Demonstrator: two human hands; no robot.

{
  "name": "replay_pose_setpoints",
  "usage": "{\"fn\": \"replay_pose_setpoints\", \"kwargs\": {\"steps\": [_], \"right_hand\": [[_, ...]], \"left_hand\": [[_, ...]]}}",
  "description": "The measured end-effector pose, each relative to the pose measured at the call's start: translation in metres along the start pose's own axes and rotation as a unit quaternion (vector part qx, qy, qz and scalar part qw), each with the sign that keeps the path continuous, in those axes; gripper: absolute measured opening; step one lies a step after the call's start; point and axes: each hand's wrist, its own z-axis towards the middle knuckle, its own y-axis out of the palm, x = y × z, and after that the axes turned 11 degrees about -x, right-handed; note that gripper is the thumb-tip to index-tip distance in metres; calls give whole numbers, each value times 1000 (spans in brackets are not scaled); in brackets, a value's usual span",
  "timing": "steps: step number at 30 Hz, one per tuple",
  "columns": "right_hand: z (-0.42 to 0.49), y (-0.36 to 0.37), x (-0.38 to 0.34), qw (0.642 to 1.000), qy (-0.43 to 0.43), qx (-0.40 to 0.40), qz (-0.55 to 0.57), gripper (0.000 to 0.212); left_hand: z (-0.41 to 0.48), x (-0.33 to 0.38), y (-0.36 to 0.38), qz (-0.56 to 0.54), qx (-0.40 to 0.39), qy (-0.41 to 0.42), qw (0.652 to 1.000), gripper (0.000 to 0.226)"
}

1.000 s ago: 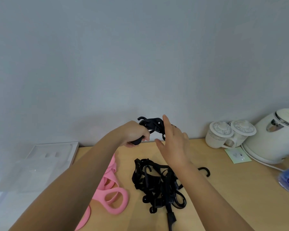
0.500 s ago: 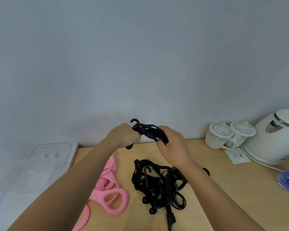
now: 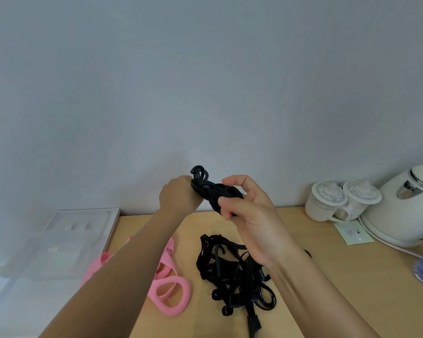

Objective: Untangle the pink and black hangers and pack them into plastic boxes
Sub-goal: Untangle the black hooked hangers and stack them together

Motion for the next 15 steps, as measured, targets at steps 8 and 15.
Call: {"fn": "replay_pose_setpoints", "kwargs": {"steps": [8, 15], "right_hand": [[4, -29, 21, 964, 73, 218, 132, 23], [16, -53, 44, 913, 224, 213, 268, 26]], "left_hand": [[-4, 11, -25, -168, -86, 12, 982, 25], [-38, 40, -38, -300, -188, 65, 933, 22]]}}
